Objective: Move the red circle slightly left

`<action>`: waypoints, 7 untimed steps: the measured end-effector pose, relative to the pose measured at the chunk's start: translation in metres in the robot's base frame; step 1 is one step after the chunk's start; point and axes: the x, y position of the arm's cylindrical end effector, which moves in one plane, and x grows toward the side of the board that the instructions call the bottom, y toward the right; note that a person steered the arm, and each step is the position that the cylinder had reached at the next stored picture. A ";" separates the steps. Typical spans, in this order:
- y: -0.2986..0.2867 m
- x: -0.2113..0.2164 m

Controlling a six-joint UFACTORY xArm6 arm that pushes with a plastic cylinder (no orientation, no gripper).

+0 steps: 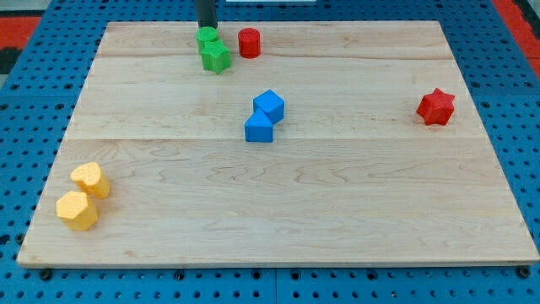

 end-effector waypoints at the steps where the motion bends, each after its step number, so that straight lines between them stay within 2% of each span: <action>1: -0.002 0.024; 2: 0.002 0.053; 4: 0.052 0.088; 6: 0.111 0.076; 7: 0.120 0.076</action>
